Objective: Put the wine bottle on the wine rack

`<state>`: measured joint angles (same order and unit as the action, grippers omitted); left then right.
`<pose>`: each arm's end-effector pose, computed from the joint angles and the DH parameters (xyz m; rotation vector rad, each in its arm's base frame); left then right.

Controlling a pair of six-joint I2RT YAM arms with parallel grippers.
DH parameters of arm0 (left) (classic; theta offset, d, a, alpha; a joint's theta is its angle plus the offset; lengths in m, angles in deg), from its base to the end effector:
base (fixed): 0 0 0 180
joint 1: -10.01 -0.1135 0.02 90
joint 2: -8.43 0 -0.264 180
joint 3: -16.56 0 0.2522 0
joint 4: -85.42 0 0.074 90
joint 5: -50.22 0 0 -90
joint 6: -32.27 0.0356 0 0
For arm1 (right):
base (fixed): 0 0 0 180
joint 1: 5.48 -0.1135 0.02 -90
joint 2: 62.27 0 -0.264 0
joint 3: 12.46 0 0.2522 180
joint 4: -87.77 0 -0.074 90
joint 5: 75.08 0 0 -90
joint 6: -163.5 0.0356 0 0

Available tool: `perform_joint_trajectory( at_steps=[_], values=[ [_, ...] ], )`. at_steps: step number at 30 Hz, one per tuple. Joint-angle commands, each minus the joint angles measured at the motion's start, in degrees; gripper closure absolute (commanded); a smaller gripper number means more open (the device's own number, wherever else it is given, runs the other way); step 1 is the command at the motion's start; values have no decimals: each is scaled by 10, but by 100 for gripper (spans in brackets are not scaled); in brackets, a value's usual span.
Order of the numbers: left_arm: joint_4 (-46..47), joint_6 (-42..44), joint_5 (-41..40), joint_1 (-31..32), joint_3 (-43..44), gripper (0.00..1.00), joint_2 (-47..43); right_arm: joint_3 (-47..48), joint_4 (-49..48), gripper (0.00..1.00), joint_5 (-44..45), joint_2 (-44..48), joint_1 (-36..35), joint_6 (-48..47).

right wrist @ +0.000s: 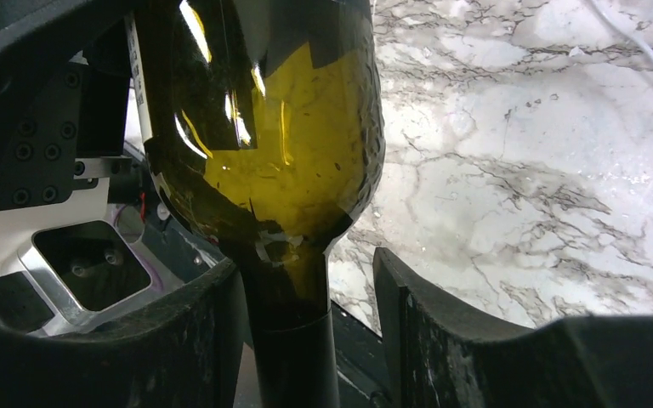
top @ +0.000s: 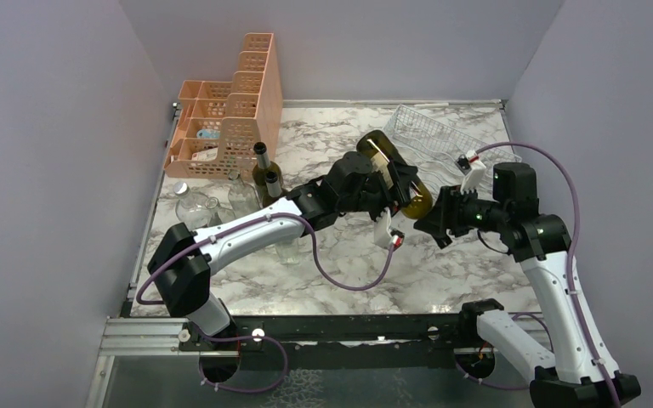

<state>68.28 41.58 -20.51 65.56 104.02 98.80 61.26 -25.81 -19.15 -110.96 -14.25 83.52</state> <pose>0.2023 -0.3156 0.3278 1.8954 0.1924 0.1952 0.1471 0.0429 0.3501 -0.2884 2.2662 0.8509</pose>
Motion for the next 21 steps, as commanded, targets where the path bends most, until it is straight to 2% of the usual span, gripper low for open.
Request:
perform_joint_trajectory(
  at_steps=[1, 8, 13, 15, 16, 17, 18, 19, 20, 21],
  values=[
    [46, 33, 26, 1, 35, 100, -11, -14, -39, 45, -33, -1, -3, 7],
    [54, 29, 25, 3, 35, 100, -4, -38, -52, 51, -60, -23, -2, 8],
    [56, 6, 25, 3, 65, 100, 6, -45, -60, 55, -69, -18, -2, 8],
    [53, -6, 29, 3, 70, 100, 10, -48, -60, 63, -69, -17, -3, 8],
    [54, -10, 28, 3, 71, 100, 11, -48, -60, 72, -67, -15, -2, 8],
    [58, -16, 29, 3, 70, 100, 12, -46, -61, 87, -62, -13, -3, 11],
    [60, -22, 28, 3, 70, 100, 13, -44, -63, 97, -52, -11, -2, 18],
    [61, -27, 28, 3, 69, 100, 14, -41, -64, 99, -35, -5, -3, 26],
    [69, -36, 27, 3, 65, 90, 13, -37, -68, 99, -23, 1, -2, 32],
    [91, -50, 27, 3, 55, 71, 10, -33, -70, 99, -13, 4, -3, 36]
  ],
)
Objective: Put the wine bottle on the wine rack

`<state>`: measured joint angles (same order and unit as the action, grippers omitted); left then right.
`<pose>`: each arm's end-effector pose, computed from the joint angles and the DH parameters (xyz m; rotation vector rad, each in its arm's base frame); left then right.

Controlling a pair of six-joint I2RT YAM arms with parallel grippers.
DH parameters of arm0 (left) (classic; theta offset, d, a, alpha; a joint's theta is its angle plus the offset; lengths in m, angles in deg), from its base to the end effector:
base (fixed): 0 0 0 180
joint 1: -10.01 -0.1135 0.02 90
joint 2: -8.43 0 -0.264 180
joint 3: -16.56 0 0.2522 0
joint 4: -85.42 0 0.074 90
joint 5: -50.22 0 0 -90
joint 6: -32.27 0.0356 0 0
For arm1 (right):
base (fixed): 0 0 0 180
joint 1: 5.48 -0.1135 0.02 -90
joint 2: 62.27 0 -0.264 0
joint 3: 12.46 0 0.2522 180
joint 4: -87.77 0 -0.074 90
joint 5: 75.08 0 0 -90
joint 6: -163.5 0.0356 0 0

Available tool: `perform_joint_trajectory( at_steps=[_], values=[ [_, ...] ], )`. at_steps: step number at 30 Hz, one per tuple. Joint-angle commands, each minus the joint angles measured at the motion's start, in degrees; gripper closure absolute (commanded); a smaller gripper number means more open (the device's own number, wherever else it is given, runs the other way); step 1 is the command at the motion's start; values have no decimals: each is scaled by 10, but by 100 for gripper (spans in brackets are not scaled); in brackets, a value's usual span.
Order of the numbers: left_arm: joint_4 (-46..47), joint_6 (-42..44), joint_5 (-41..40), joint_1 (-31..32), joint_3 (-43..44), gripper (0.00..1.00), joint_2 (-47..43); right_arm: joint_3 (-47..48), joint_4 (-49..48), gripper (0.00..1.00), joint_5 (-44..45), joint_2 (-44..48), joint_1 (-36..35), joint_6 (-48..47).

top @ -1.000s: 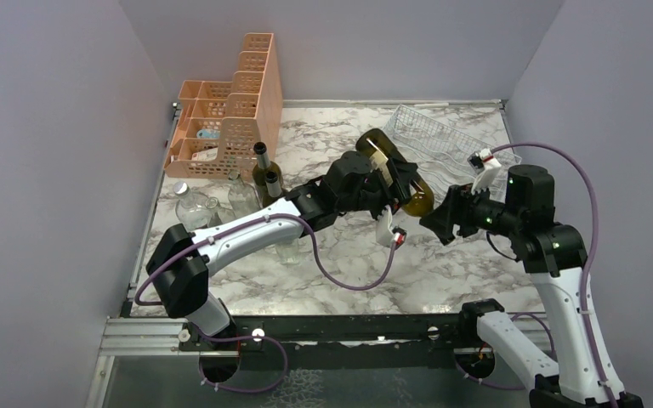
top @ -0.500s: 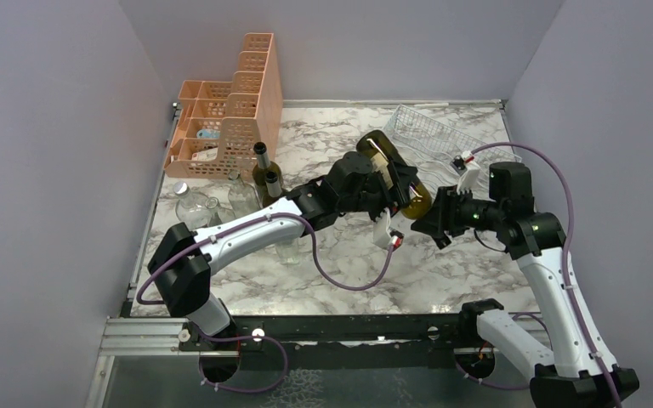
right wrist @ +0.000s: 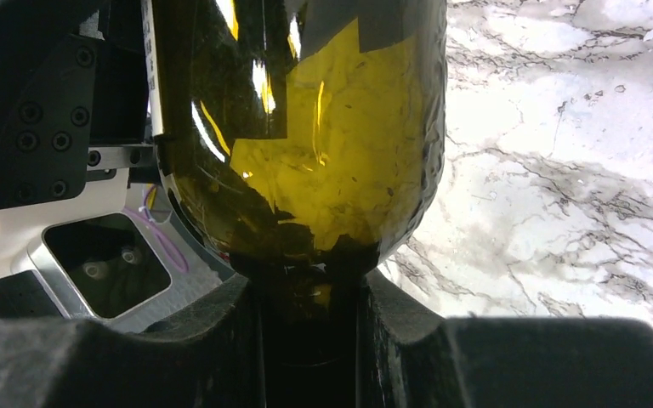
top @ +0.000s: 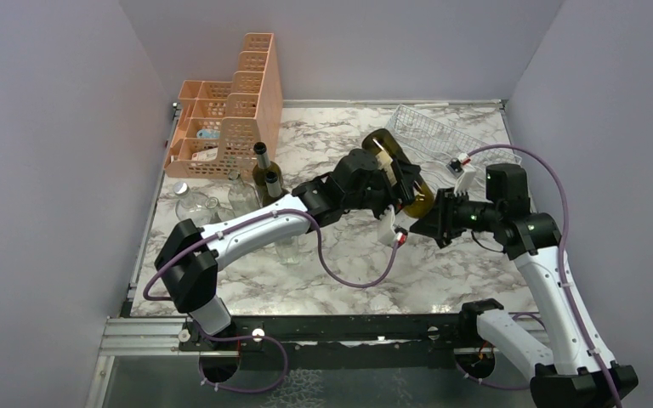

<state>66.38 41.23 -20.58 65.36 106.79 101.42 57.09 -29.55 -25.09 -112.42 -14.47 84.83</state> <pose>0.2096 -0.3239 0.3250 1.9216 0.2126 0.1814 0.1569 0.0480 0.3305 -0.3115 2.2838 0.9895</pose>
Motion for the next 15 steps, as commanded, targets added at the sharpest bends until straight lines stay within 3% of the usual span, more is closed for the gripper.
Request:
perform_joint_trajectory(
  at_steps=[1, 3, 10, 15],
  values=[
    [141, -64, 28, 5, 15, 48, -20, 14, -36, 99, 57, 24, -1, 28],
    [224, -111, 28, 5, -35, 4, -32, 22, -45, 99, 70, 32, -1, 36],
    [252, -199, 8, 6, -86, 1, -65, 45, -68, 99, 147, 49, 0, 78],
    [255, -337, -49, 6, -102, 1, -105, 32, -78, 99, 153, 45, 0, 78]
  ],
)
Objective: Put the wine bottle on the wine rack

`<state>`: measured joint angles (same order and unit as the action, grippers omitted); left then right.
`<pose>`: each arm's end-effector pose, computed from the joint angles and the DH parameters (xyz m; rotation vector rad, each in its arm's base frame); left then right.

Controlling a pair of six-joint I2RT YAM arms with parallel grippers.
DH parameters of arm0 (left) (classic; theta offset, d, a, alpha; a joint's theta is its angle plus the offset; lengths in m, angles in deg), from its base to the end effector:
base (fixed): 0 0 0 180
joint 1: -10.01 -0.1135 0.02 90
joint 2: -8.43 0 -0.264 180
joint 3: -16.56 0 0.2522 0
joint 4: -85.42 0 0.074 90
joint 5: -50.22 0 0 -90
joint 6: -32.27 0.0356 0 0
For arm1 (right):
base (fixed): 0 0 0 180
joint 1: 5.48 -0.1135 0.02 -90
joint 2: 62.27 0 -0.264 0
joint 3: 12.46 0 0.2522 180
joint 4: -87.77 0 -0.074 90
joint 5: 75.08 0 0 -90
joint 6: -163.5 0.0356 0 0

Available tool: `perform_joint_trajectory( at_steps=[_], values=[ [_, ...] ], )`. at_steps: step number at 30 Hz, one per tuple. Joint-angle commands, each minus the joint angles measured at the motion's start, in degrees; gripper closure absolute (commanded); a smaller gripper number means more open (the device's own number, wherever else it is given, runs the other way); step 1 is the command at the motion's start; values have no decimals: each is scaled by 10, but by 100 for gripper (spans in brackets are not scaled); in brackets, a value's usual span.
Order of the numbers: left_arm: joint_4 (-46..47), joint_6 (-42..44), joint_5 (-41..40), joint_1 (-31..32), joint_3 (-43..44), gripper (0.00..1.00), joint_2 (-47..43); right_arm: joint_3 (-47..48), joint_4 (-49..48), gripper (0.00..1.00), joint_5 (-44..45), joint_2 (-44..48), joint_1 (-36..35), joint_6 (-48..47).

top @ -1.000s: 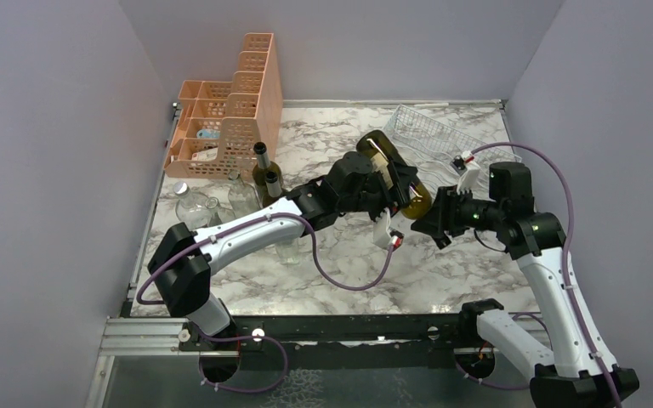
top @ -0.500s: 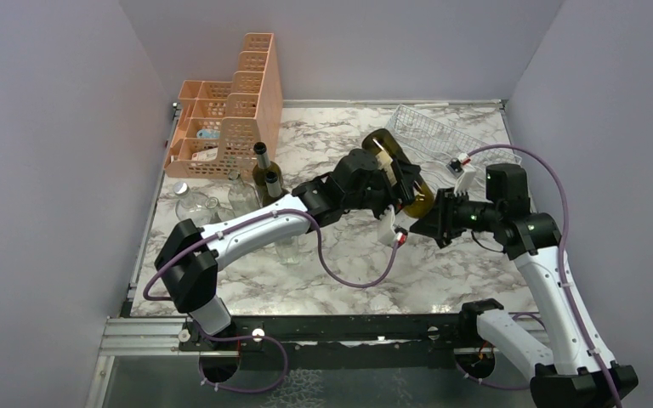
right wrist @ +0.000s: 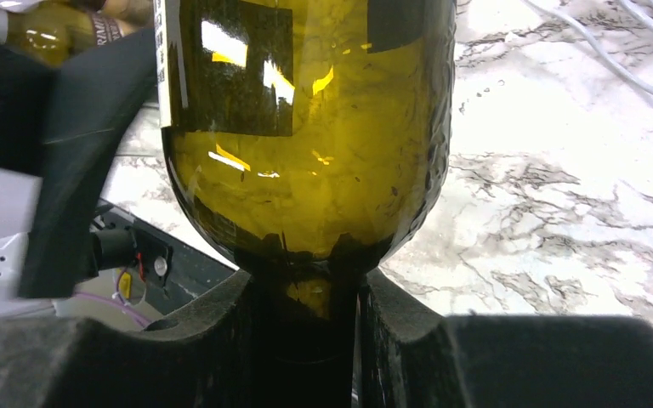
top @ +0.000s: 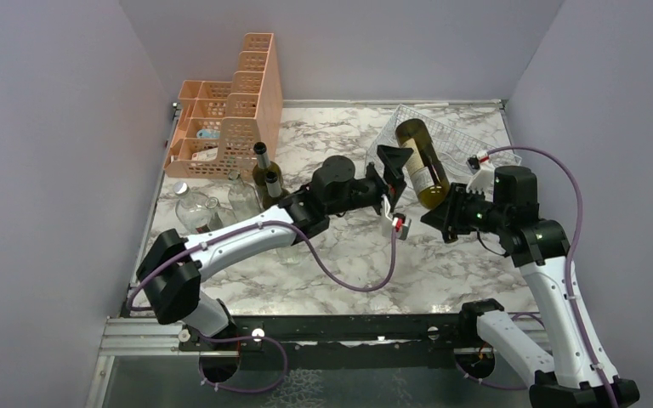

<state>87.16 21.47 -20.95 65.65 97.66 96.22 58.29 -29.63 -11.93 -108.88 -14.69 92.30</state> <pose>0.1980 -0.3099 0.3386 1.6041 0.3979 0.0407 0.1471 0.0401 0.3427 -0.0706 2.2722 0.7869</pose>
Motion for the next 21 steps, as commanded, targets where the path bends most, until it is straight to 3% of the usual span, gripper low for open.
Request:
perform_joint_trajectory(
  at_steps=[1, 5, 8, 11, 14, 21],
  values=[
    [47, -179, -69, 3, -15, 1, -63, 18, -77, 99, 21, 8, 2, 1],
    [54, -331, -137, 4, -47, 1, -115, 8, -82, 99, -6, 10, 2, -11],
    [62, -498, -223, 3, -45, 1, -144, -11, -87, 99, -47, 5, 2, -19],
    [-16, -654, -281, 1, -15, 1, -162, -33, -90, 99, -73, 0, 2, -23],
    [-124, -745, -277, 0, 12, 1, -176, -51, -92, 99, -78, 1, 2, -30],
    [-194, -861, -263, 0, -9, 1, -235, -85, -89, 99, -75, -24, -8, -49]
  ],
)
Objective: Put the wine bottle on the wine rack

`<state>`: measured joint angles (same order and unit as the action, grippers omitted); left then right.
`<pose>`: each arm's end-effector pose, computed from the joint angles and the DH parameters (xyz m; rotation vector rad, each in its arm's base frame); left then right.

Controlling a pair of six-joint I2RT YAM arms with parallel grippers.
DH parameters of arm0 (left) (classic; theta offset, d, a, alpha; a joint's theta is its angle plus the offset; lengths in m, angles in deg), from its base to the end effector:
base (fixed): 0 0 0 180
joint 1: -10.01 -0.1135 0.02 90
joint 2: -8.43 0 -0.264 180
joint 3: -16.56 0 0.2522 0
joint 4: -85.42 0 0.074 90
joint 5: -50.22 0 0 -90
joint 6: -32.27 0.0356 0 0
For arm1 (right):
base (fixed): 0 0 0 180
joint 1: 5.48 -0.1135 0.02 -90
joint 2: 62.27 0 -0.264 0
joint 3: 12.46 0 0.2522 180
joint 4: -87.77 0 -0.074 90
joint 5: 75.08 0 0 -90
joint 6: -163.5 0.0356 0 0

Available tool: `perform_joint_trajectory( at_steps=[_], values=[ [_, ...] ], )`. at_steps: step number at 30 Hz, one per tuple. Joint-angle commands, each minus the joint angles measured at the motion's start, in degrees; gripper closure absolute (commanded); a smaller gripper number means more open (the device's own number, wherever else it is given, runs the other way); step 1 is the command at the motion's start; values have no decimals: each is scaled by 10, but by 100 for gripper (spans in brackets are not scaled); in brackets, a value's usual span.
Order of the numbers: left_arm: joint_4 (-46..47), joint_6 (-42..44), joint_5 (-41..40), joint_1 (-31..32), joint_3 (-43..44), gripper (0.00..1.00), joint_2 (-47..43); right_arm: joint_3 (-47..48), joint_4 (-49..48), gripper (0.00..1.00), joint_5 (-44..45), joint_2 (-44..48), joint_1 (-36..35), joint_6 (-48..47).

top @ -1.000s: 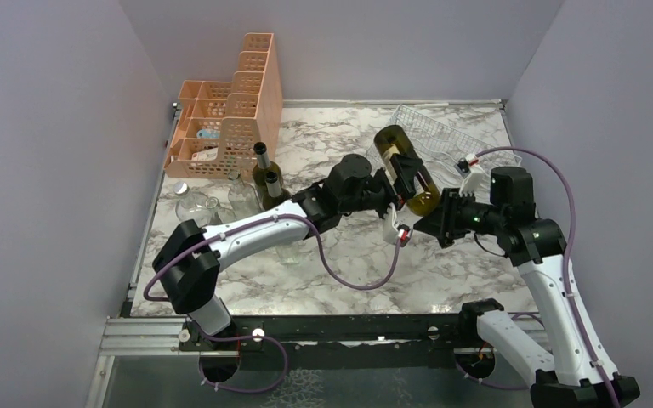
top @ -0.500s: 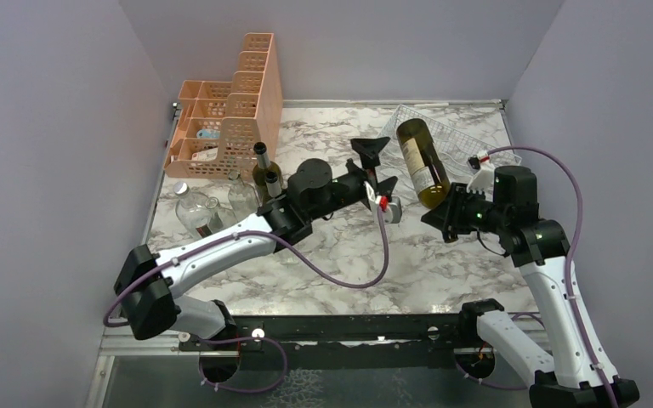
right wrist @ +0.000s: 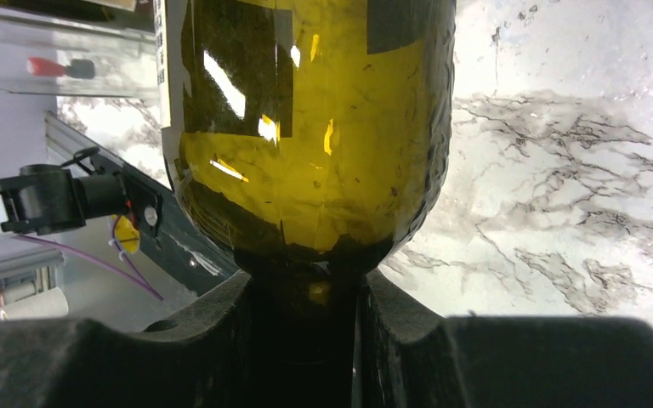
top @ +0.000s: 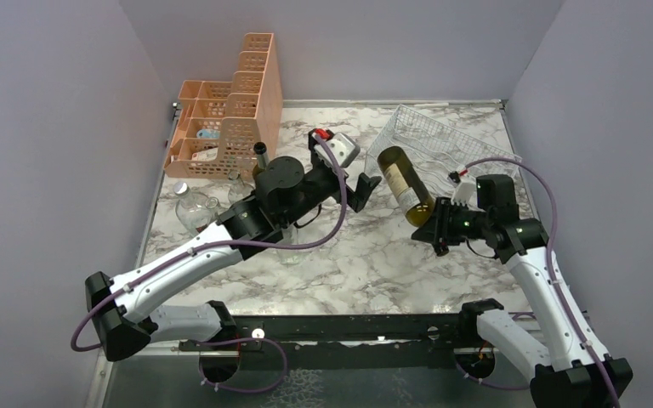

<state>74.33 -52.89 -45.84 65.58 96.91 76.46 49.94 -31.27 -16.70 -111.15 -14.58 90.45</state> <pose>0.1597 -0.2263 0.4145 0.7211 1.4086 -0.6160 0.1572 0.0441 0.2945 -0.0998 2.4128 0.8729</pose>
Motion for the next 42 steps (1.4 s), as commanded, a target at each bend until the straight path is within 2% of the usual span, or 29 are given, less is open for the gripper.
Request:
perform_joint_trajectory(
  at_steps=[1, 5, 9, 12, 16, 27, 33, 42],
  values=[
    [-69, -122, -14, 0, 1, 1, -44, -7, -76, 99, -23, -4, -13, -32],
    [-83, -123, -14, 0, 12, 1, -61, -21, -99, 99, 0, -28, -55, -15],
    [-97, -109, -24, 0, 21, 1, -70, -30, -124, 99, 86, -61, -136, 29],
    [-105, -101, -32, 0, 22, 1, -74, -33, -141, 99, 134, -85, -160, 64],
    [-112, -92, -38, 0, 18, 1, -80, -38, -153, 99, 206, -80, -164, 93],
    [-110, -74, -47, 0, 15, 1, -89, -66, -163, 99, 280, -69, -165, 125],
    [-109, -67, -45, 0, 18, 1, -93, -103, -232, 99, 308, -42, -165, 137],
    [-110, -64, -43, 0, 21, 1, -99, -157, -388, 99, 335, -65, -165, 192]
  ],
)
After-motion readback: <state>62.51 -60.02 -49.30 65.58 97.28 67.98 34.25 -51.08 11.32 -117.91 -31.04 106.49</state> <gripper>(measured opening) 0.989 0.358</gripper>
